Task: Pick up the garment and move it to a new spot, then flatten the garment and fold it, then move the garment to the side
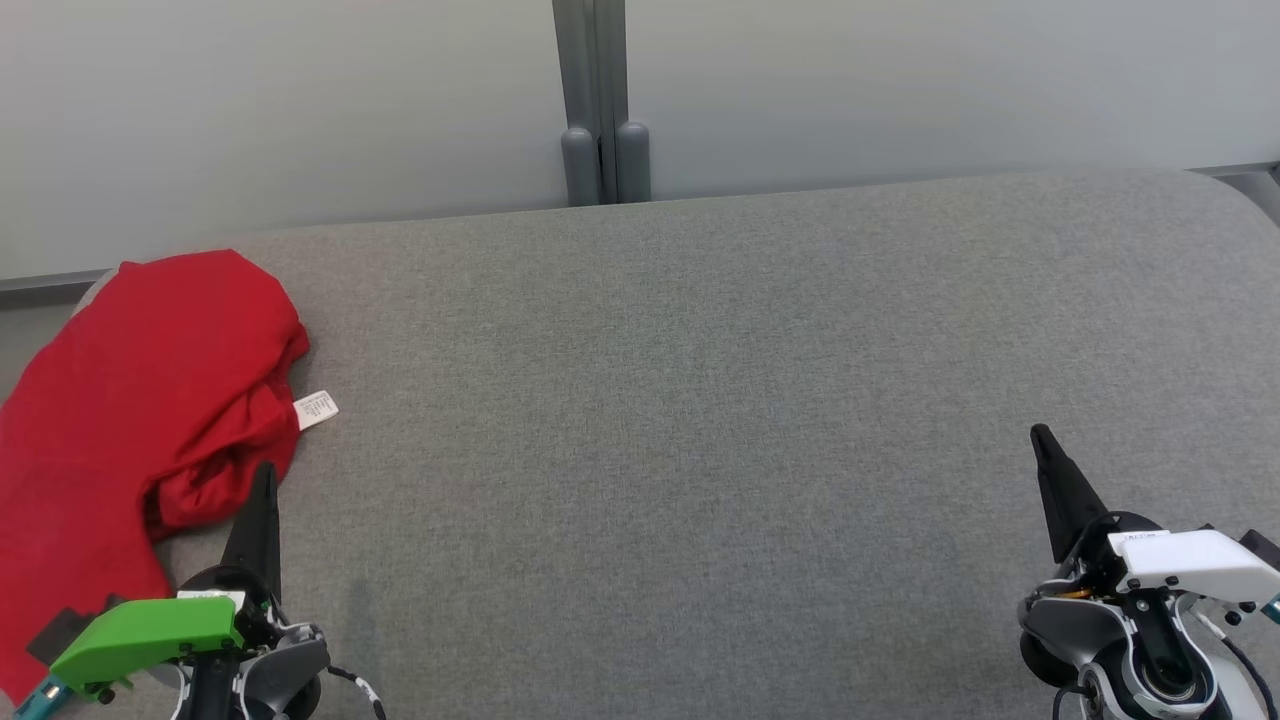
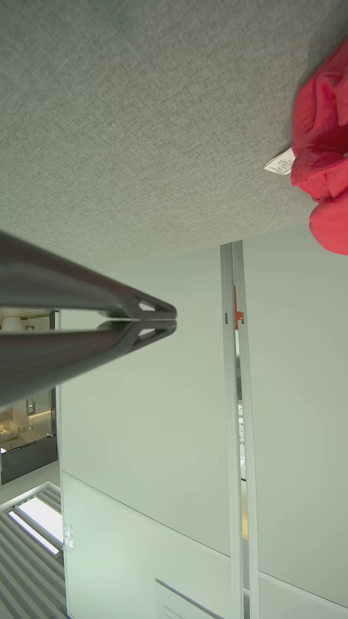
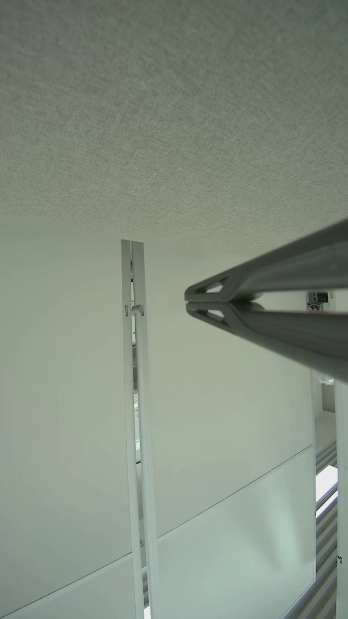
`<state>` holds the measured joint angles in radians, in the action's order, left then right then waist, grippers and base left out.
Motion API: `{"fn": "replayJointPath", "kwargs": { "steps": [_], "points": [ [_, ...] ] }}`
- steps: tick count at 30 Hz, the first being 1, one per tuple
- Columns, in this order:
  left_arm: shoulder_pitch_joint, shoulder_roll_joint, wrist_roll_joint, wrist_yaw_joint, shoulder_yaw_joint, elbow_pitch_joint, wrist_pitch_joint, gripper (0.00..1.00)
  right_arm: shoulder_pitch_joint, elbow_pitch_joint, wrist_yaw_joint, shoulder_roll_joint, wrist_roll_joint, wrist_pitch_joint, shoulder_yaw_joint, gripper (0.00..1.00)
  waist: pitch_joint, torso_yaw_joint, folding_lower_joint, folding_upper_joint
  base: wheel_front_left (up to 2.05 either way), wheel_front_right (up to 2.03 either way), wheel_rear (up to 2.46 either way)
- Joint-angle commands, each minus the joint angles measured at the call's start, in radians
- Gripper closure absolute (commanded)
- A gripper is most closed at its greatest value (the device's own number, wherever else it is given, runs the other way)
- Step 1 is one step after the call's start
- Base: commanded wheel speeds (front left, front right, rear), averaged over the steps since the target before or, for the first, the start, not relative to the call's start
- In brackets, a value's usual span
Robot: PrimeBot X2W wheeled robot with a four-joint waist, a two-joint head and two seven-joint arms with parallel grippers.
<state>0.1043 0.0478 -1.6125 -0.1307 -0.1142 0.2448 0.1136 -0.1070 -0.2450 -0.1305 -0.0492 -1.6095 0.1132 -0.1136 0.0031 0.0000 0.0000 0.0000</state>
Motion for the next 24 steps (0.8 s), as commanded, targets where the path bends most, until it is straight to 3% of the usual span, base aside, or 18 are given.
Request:
{"fn": "replayJointPath", "kwargs": {
  "steps": [1, 13, 14, 24],
  "points": [
    [0.014, 0.005, 0.004, -0.002, -0.001, 0.0, 0.002, 1.0, -0.005, 0.0, -0.001, -0.003, -0.007, 0.003, 0.0, 1.0, 0.0, 0.0, 0.0, 0.0, 0.0, 0.0, 0.0],
    [0.014, 0.005, 0.004, -0.002, -0.001, -0.001, 0.002, 1.0, -0.005, 0.0, -0.001, -0.003, -0.007, 0.003, 0.0, 1.0, 0.0, 0.0, 0.0, 0.0, 0.0, 0.0, 0.0],
    [-0.001, -0.001, 0.0, 0.0, 0.0, 0.003, 0.0, 0.0, 0.001, -0.003, 0.0, 0.001, 0.0, 0.0, 0.0, 0.0, 0.0, 0.0, 0.0, 0.0, 0.0, 0.0, 0.0],
    [-0.029, -0.005, 0.027, 0.002, 0.021, 0.011, -0.033, 0.0, 0.041, -0.003, 0.0, 0.007, 0.026, -0.033, 0.019, 0.0, 0.0, 0.001, 0.0, 0.0, 0.0, 0.0, 0.0]
  ]
}}
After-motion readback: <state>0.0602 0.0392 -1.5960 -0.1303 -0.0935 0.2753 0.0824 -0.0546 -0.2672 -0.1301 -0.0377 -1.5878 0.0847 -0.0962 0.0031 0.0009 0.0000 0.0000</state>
